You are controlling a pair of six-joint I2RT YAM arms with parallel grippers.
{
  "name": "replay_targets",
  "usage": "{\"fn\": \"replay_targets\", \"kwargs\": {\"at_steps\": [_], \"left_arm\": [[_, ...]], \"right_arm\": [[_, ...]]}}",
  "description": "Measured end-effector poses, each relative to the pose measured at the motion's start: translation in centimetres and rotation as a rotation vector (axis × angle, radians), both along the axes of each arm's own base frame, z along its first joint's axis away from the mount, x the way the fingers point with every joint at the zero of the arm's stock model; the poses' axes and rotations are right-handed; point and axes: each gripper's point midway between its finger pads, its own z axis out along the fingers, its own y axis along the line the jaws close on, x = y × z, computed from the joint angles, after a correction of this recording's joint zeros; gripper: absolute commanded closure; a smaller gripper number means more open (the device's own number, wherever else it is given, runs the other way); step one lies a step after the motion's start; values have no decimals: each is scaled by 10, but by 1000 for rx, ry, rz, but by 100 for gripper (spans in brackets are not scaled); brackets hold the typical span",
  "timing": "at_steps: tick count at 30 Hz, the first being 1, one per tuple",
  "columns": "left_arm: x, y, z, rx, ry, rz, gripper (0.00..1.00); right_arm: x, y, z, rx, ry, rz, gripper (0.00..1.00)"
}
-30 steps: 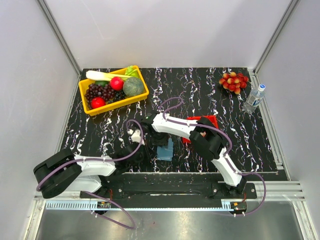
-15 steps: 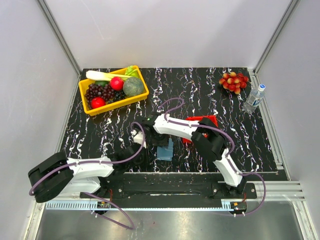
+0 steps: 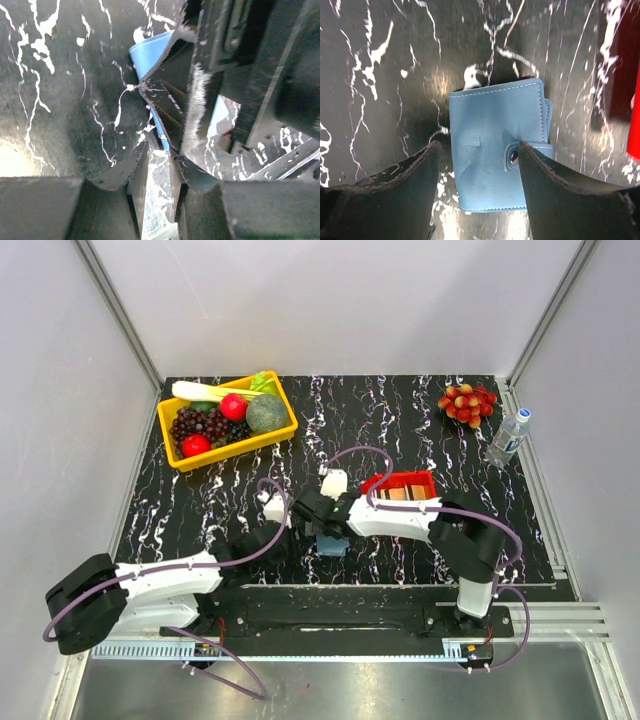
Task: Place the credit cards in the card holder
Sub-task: Close the card holder at the center of the board.
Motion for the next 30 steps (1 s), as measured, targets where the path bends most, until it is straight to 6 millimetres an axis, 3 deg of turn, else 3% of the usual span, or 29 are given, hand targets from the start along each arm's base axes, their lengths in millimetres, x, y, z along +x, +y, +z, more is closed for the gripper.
{"fn": "replay_targets", "kwargs": {"at_steps": [5, 11, 19, 30], "left_arm": [[13, -3, 24, -30, -57, 44, 67], [19, 3, 27, -9, -70, 85, 66], [24, -2, 31, 4, -71, 93, 66], [25, -1, 32, -2, -69, 101, 66]], "right_arm": [[21, -4, 6, 48, -94, 40, 30], [26, -12, 8, 77, -114, 42, 29], [25, -13, 12, 101, -88, 66, 26], [13, -27, 37, 255, -74, 6, 26]]}}
